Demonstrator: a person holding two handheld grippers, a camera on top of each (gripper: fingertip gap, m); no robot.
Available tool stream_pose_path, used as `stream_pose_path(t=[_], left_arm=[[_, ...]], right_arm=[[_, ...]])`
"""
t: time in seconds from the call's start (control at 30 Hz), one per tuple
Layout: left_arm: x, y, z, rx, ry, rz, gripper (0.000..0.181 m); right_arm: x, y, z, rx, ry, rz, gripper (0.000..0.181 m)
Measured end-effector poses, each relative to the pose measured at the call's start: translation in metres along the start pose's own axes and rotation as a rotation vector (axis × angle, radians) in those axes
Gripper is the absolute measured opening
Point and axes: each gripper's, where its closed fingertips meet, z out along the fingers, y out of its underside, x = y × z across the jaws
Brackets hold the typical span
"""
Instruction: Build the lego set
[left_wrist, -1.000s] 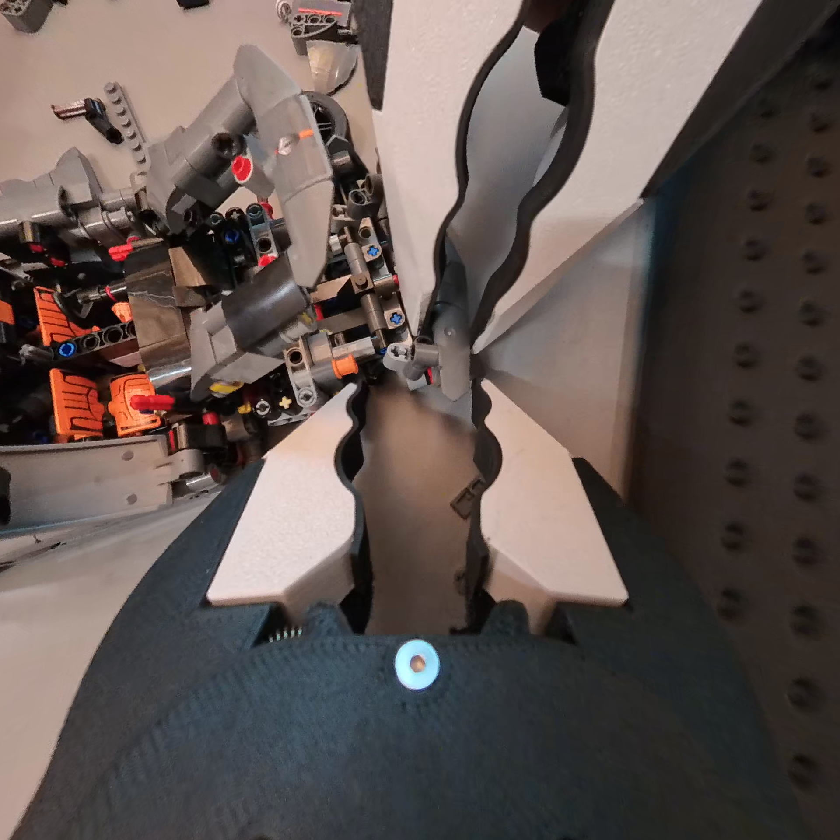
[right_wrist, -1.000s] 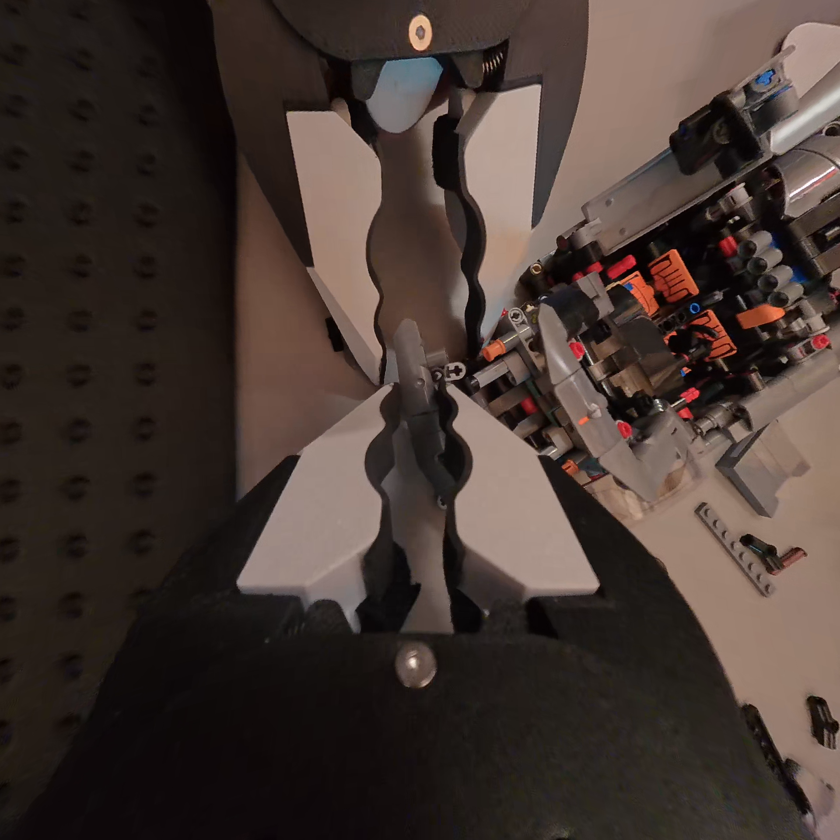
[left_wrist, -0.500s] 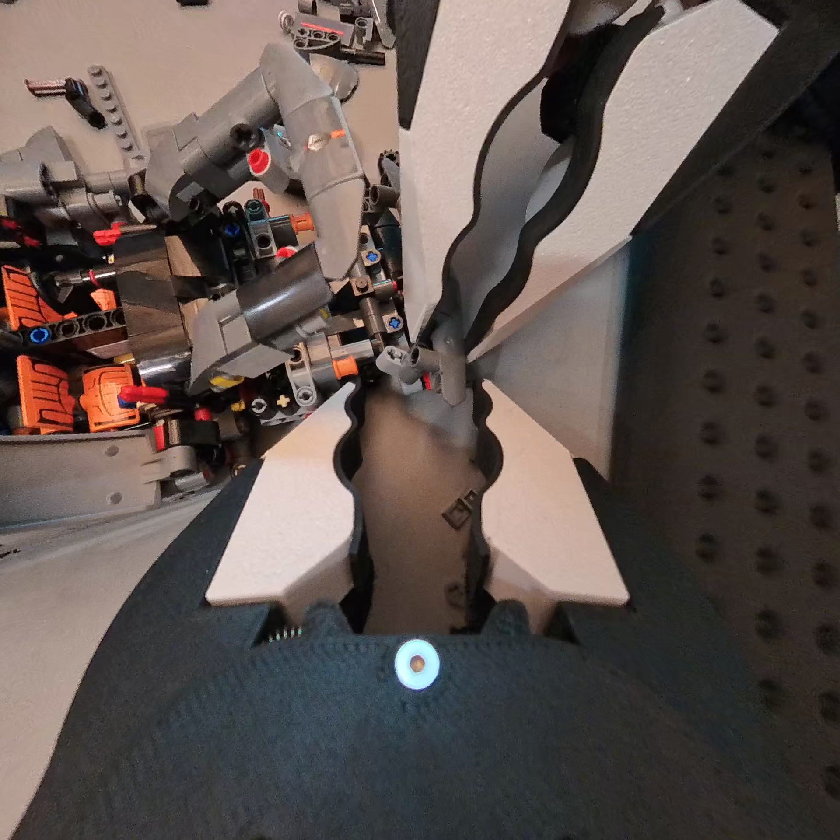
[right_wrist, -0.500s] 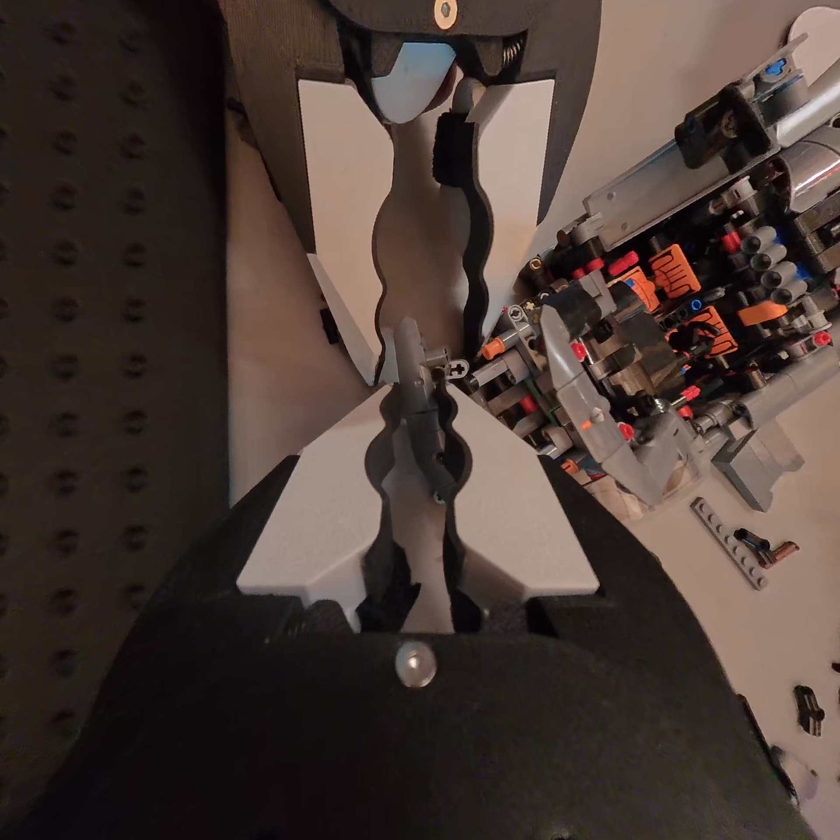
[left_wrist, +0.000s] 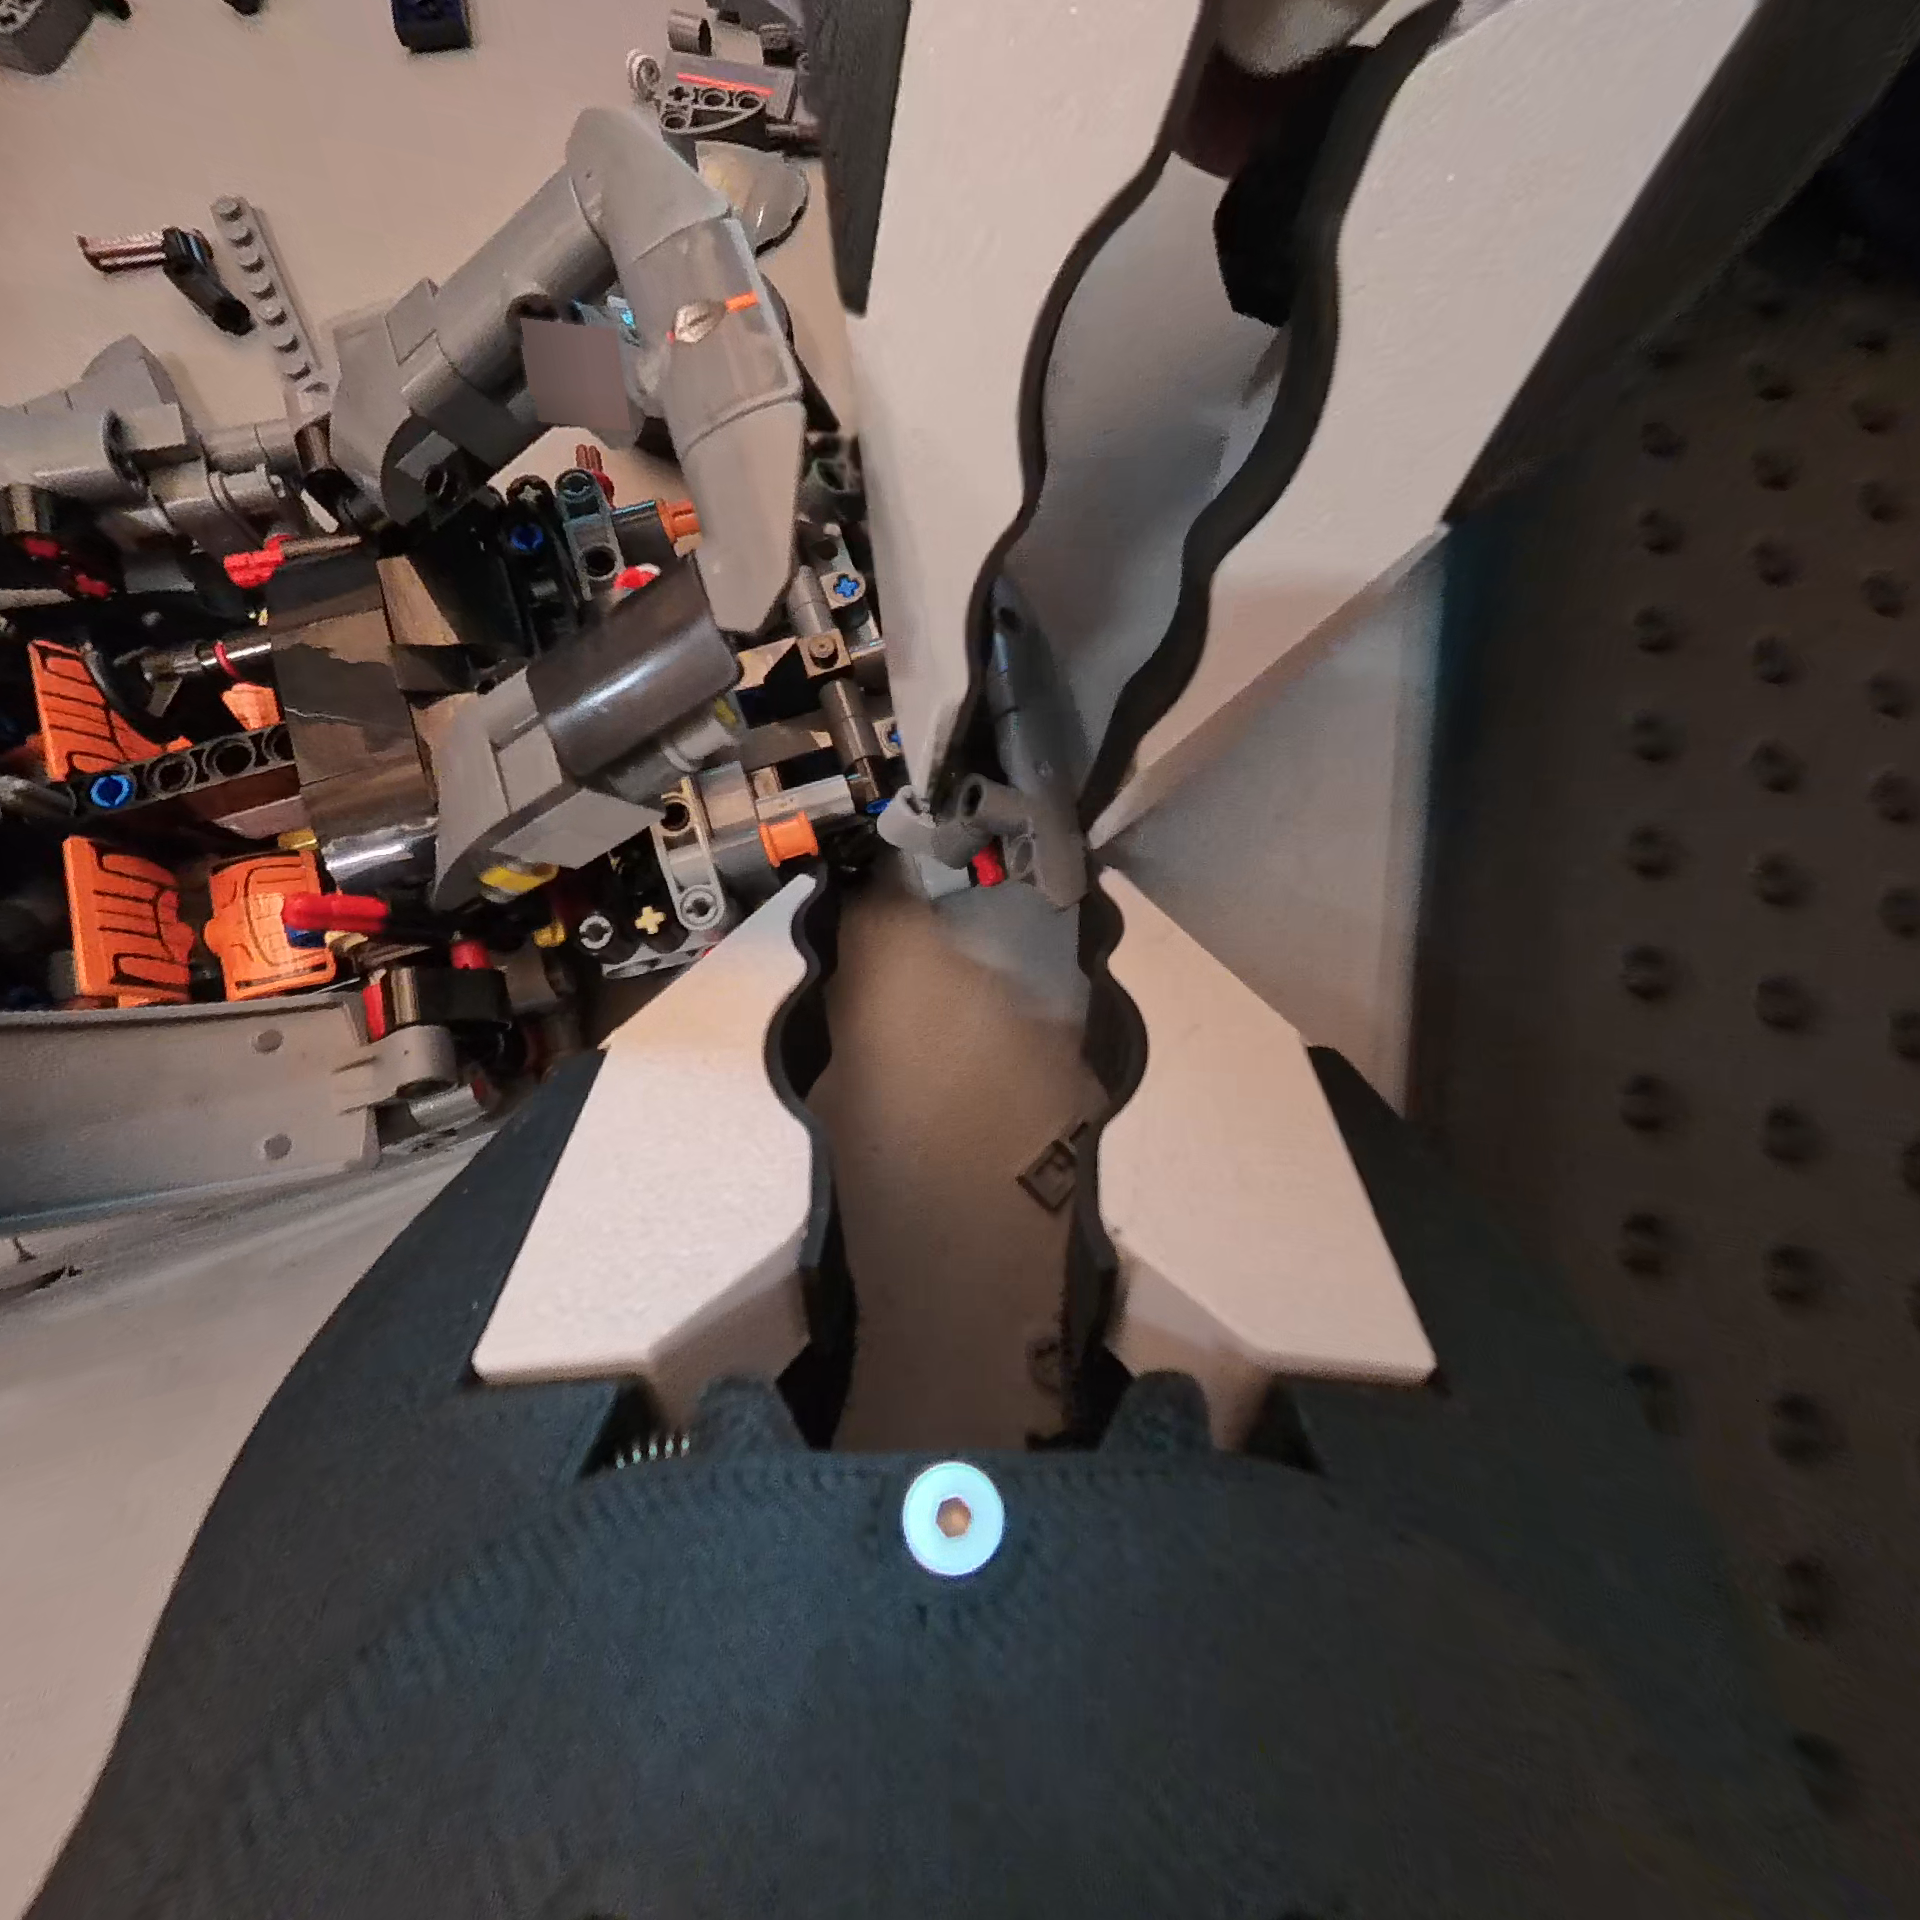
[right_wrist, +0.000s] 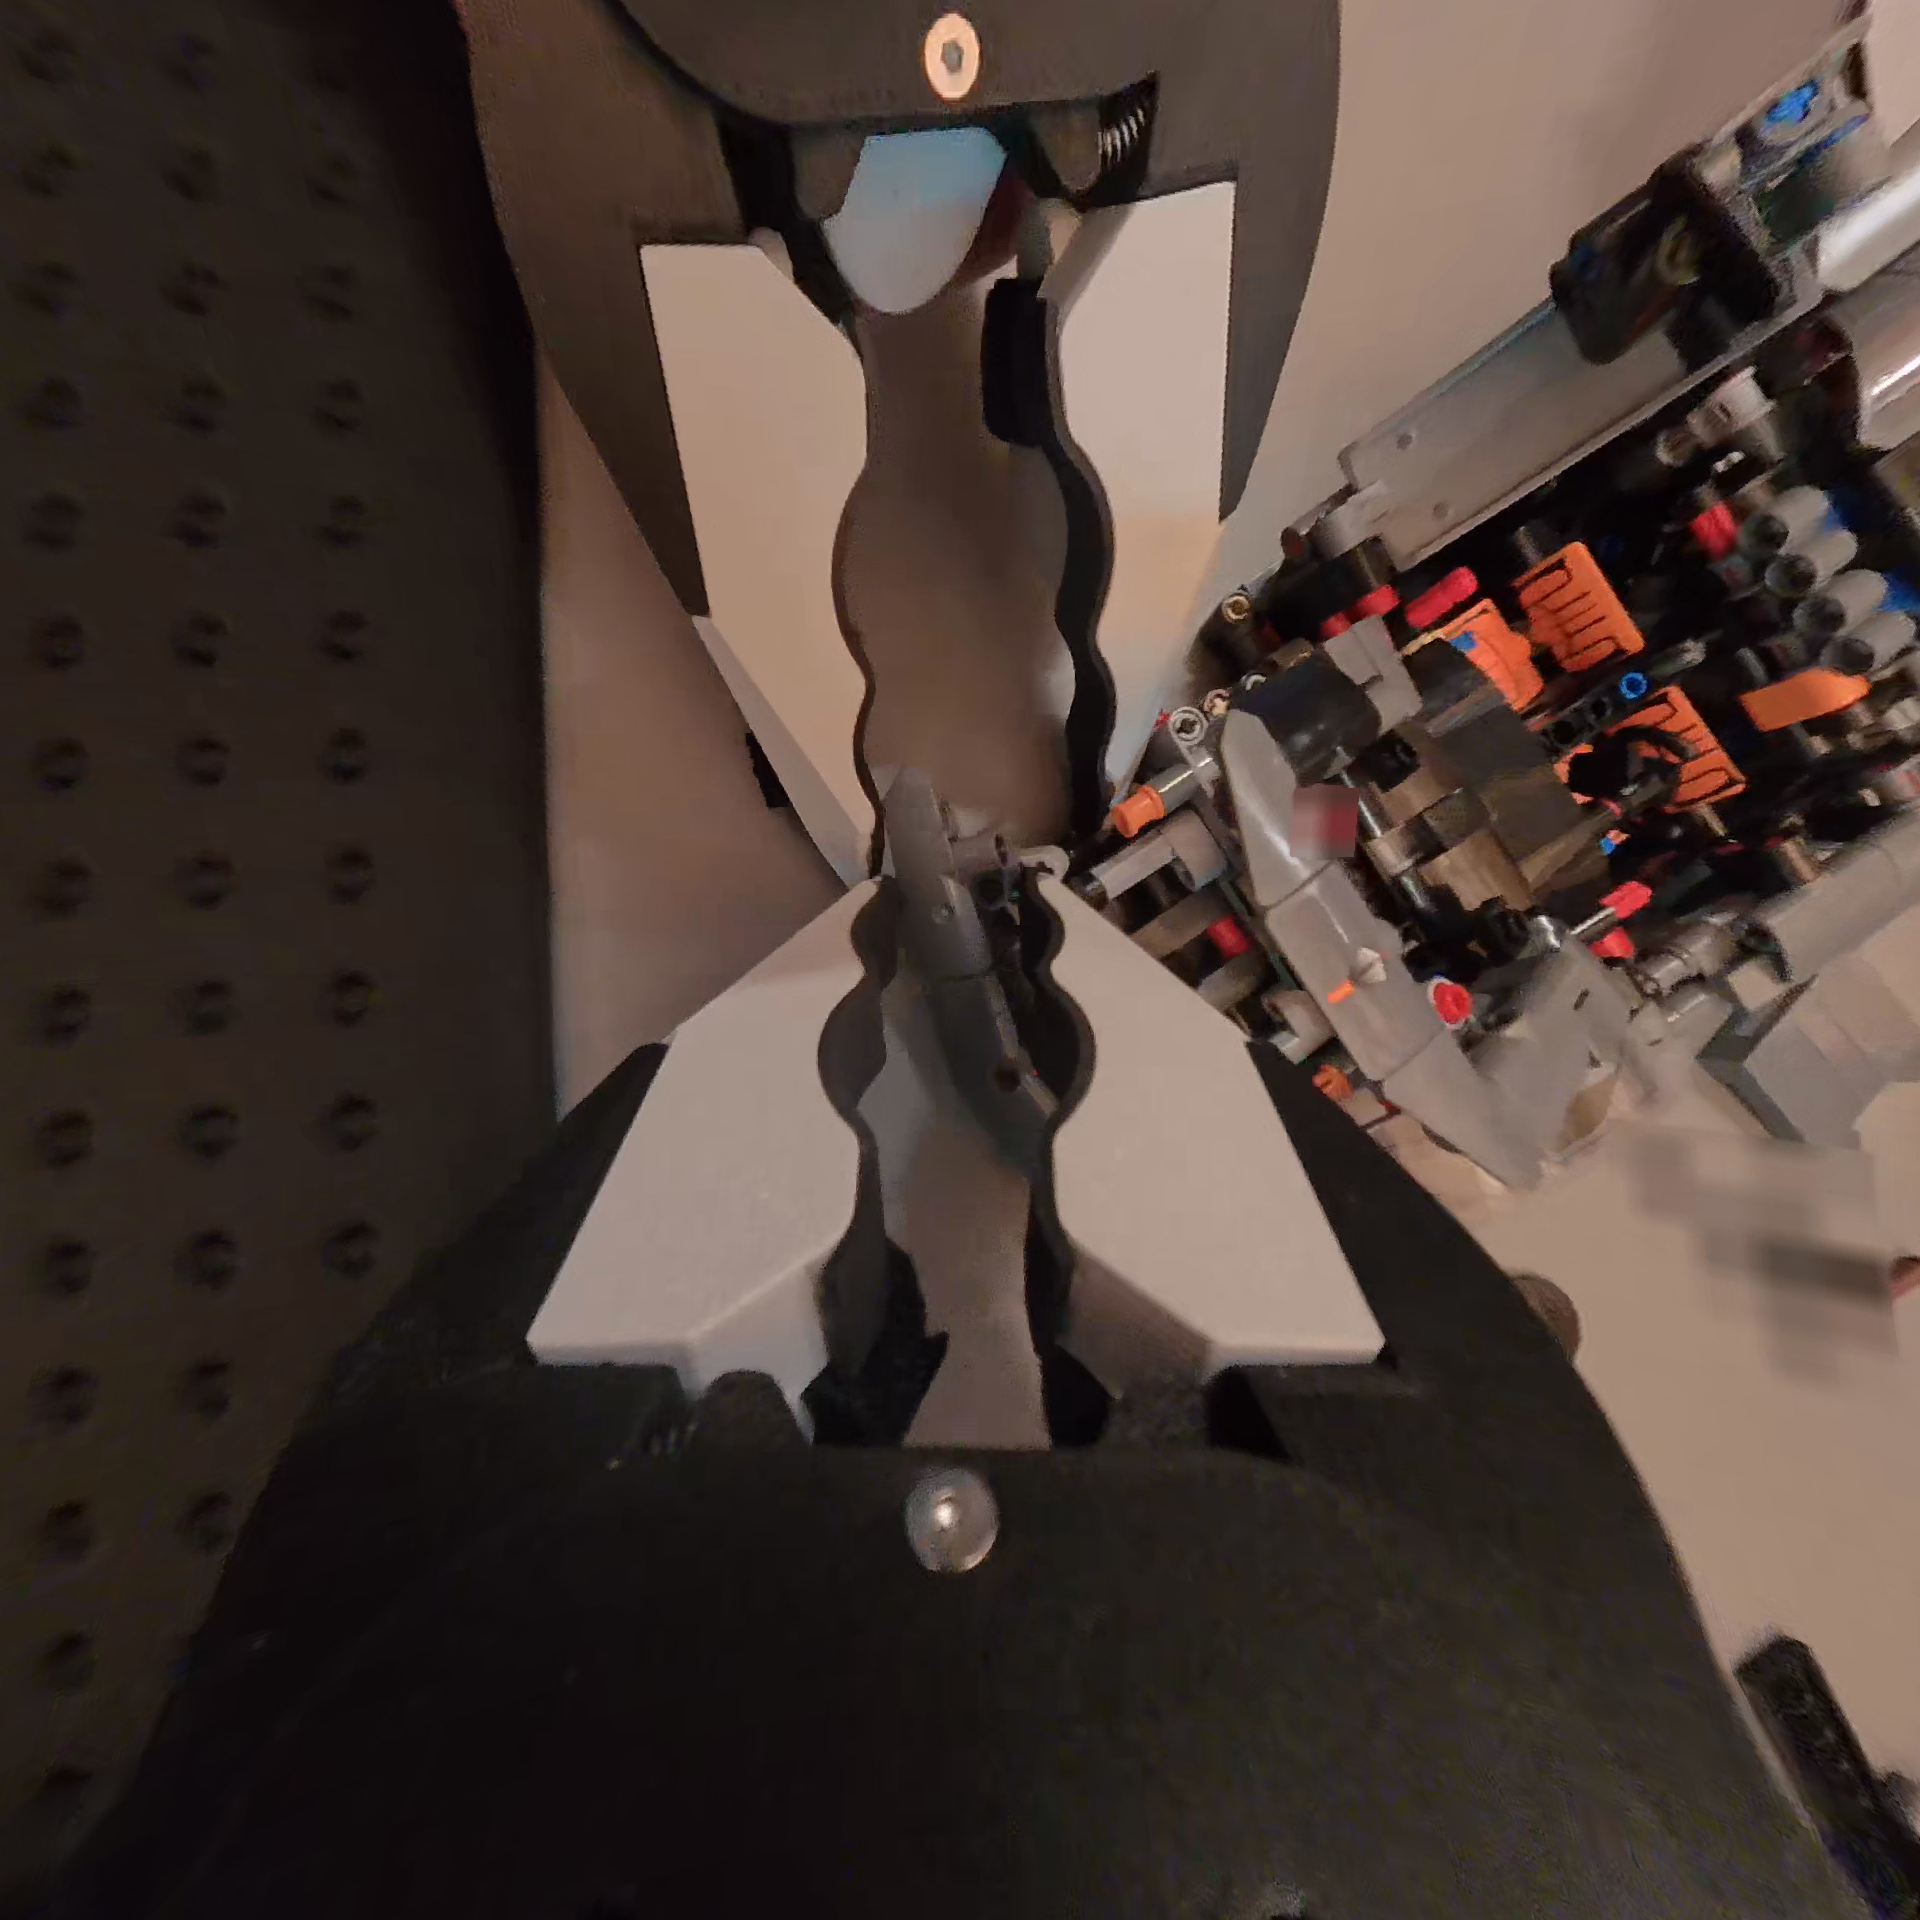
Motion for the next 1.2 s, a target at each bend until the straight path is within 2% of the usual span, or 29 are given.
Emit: stream_pose_path(t=[0.37, 0.67, 1.2], left_arm=[[0.0013, 0.0006, -0.0008, 0.001, 0.010, 0.005, 0.046], [0.0025, -0.0002, -0.0037, 0.018, 0.071, -0.044, 0.046], [0.0007, -0.0010, -0.0028, 0.016, 0.057, -0.054, 0.043]], right_arm=[[-0.0019, 0.0041, 0.0007, -0.005, -0.057, 0.074, 0.020], [-0.0013, 0.0064, 0.0004, -0.021, -0.048, 0.063, 0.018], [0.0013, 0.0045, 0.0038, -0.008, -0.049, 0.094, 0.022]])
